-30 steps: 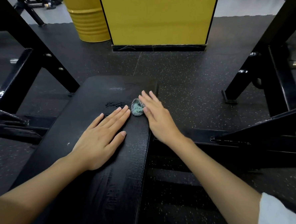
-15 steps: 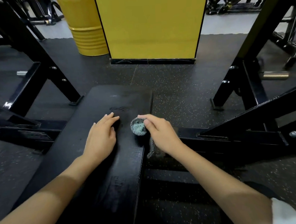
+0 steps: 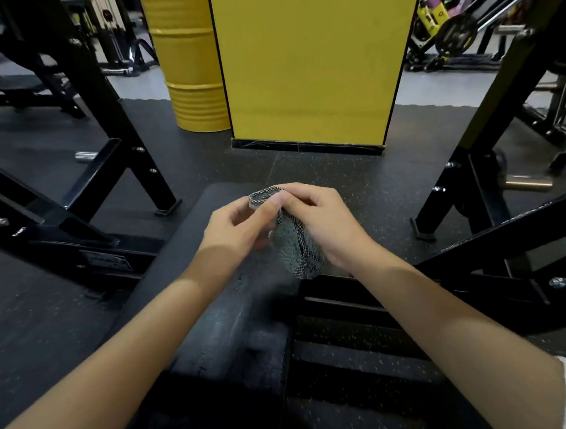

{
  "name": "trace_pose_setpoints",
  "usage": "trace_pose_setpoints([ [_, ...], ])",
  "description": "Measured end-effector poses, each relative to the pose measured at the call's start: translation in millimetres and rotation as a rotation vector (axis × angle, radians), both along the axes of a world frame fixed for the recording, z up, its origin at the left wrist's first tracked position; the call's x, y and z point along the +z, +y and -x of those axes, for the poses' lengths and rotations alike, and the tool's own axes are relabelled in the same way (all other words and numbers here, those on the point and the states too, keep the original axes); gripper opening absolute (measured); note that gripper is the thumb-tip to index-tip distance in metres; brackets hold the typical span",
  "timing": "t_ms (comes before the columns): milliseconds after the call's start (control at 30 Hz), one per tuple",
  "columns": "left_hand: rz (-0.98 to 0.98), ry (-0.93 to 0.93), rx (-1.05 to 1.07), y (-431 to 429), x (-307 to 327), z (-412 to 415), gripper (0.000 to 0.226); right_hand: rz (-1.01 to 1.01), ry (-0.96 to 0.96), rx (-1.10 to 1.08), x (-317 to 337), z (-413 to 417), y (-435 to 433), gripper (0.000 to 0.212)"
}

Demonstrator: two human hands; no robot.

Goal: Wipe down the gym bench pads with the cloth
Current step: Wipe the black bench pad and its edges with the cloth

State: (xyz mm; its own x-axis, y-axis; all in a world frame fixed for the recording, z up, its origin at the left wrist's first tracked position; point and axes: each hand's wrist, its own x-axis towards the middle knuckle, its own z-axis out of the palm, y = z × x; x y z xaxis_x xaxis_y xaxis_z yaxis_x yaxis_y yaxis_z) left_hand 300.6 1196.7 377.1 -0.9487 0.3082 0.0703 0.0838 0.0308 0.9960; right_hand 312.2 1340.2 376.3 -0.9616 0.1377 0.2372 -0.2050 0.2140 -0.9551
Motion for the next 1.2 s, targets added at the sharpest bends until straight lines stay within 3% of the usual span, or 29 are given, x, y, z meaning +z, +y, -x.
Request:
trace_pose_setpoints([
  [67, 0.012, 0.054, -0.014, -6.9, 6.0, -3.3, 0.043, 0.105, -0.053, 0.035, 11.4, -4.1, -3.3, 0.017],
  [200, 0.032, 0.08, 0.13, -13.6, 13.8, -3.8, 0.024, 0.151, -0.142, 0.058, 21.7, -5.2, -10.8, 0.018],
  [533, 0.047, 0.086, 0.28, -31.5, 23.1, 2.4, 0.03, -0.12, -0.124, 0.028, 38.9, 0.0, -17.0, 0.018],
  [767, 0.086, -0.041, 0.219, -21.6, 35.9, 2.2, 0.028, -0.399, -0.056, 0.022, 59.6, 5.5, -22.6, 0.018],
  [1033, 0.033, -0.074, 0.215, -19.9, 42.9, -0.7, 0.023, -0.378, -0.146, 0.063, 61.4, 5.3, -22.6, 0.028],
  [1100, 0.027, -0.055, 0.156, -24.0, 43.5, -3.3, 0.036, -0.351, -0.142, 0.055, 59.5, 6.4, -21.5, 0.028],
  [1200, 0.236, 0.1, 0.104, -29.6, 43.6, -7.5, 0.048, -0.313, -0.149, 0.078, 58.9, 7.0, -21.6, 0.025],
])
